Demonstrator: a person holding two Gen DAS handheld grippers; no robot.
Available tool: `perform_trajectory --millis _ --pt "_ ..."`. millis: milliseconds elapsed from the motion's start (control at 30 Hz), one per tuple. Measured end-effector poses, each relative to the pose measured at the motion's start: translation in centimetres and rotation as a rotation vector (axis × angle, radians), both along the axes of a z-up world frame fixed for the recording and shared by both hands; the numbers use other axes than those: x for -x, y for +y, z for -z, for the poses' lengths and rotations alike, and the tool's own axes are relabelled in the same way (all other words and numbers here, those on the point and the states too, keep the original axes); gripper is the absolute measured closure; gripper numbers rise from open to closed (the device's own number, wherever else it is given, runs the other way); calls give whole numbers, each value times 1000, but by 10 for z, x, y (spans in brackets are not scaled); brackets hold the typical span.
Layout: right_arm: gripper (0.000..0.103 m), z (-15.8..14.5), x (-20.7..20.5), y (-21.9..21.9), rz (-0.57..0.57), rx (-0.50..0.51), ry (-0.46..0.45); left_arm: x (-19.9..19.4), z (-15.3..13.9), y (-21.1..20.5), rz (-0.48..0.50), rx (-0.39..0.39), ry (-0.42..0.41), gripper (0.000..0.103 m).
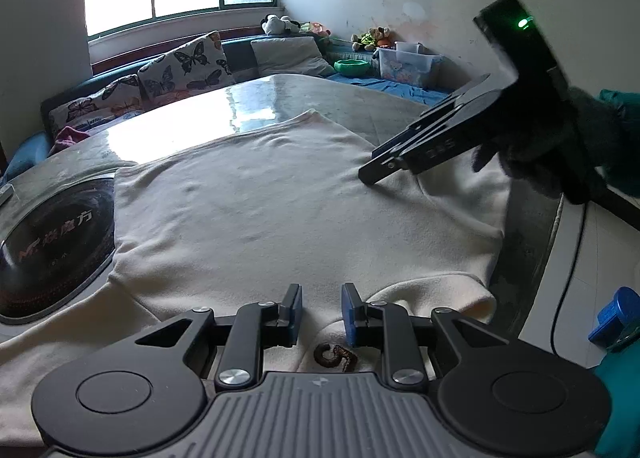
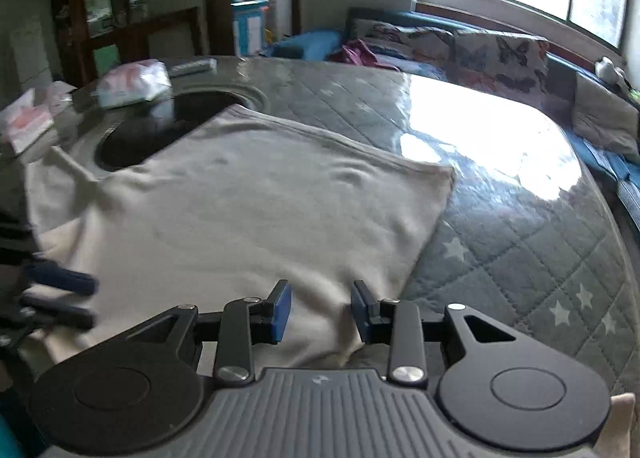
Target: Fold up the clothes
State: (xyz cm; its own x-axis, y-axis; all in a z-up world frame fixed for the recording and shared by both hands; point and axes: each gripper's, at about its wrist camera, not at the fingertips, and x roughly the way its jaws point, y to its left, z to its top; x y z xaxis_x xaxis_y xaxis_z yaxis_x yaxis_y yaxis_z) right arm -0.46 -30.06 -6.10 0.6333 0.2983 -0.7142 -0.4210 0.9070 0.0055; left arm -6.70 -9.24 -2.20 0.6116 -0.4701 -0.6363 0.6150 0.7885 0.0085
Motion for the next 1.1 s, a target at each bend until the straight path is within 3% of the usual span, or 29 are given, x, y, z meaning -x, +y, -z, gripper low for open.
perform_trajectory --millis 200,367,533,800,1100 --pt "64 -17 27 -26 63 -4 -67 -2 -6 -4 11 4 -7 75" --pt "63 -17 52 -74 234 56 -72 -1 -6 -24 57 16 -4 74" --pt "58 -6 67 -112 371 51 -47 -1 -4 -45 105 28 2 70" --pt "56 8 62 -121 393 32 -61 2 -1 -68 159 26 8 70" --pt "53 4 70 -145 499 5 -87 1 -2 -75 169 14 5 70"
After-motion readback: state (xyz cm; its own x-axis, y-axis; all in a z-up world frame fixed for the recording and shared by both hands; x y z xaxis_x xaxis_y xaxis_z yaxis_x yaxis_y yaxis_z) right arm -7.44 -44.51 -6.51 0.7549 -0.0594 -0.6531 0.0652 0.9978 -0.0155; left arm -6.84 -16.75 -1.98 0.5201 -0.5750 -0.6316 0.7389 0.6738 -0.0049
